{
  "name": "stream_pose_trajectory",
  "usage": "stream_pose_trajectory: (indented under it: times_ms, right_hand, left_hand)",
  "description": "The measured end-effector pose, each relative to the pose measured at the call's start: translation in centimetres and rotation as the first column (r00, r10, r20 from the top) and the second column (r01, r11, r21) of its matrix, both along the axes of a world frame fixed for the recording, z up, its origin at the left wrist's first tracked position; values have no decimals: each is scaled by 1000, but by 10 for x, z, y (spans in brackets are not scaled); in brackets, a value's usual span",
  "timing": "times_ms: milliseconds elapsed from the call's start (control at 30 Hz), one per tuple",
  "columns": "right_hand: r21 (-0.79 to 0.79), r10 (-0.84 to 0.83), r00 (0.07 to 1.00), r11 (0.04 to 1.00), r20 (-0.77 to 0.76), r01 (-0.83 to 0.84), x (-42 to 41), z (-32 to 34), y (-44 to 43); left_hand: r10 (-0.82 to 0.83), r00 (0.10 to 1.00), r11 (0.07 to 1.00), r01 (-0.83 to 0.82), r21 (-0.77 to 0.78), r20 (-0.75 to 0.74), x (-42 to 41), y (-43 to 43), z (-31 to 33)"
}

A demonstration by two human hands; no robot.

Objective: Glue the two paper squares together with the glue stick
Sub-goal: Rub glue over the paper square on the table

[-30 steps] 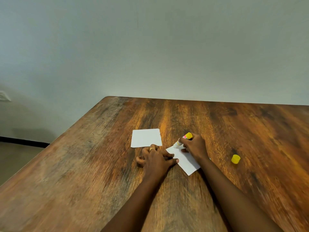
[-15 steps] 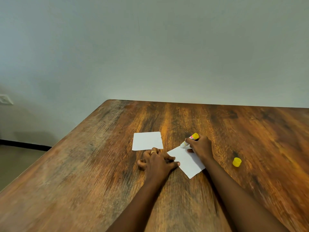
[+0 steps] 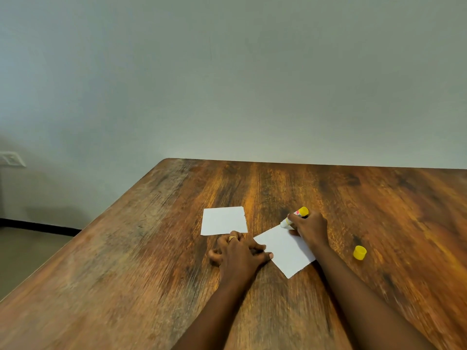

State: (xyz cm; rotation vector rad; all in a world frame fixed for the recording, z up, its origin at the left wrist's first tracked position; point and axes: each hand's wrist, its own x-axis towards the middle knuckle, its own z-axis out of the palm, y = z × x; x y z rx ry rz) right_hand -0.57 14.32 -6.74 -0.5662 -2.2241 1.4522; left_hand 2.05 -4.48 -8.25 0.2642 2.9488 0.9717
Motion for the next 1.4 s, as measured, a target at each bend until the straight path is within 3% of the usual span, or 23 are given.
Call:
stream_pose_trajectory:
  times_ms: [400,567,700,967,1167,1400]
  right_hand:
    - [-72,-48,999,996,4,48,-1,-1,5]
    - [-448,-154,985,888,-81,102,6,1,6]
    - [-515,-147,985,854,-92,79,11,3,6]
    - [-383,-107,988,922,-110,57,13,9,-3]
    - [-304,-27,995,953,-100,-5,10,11,-13]
    - [-87,179,983,980,-35,-181,2,9,-22]
  left_hand:
    - [-2,1000,1000,2,8,-4,1,0,-2]
    - [27,999,1000,-27,-6,-35,3,2,1]
    - [7,994,1000,-10,-27,-111,9,5,-3]
    - [26,961,997,-44,-60,-274,11,25,16]
    - [-19,997,978,4,-210,-69,10,37,16]
    - [-26,999,977,19,-213,-30,9,34,13]
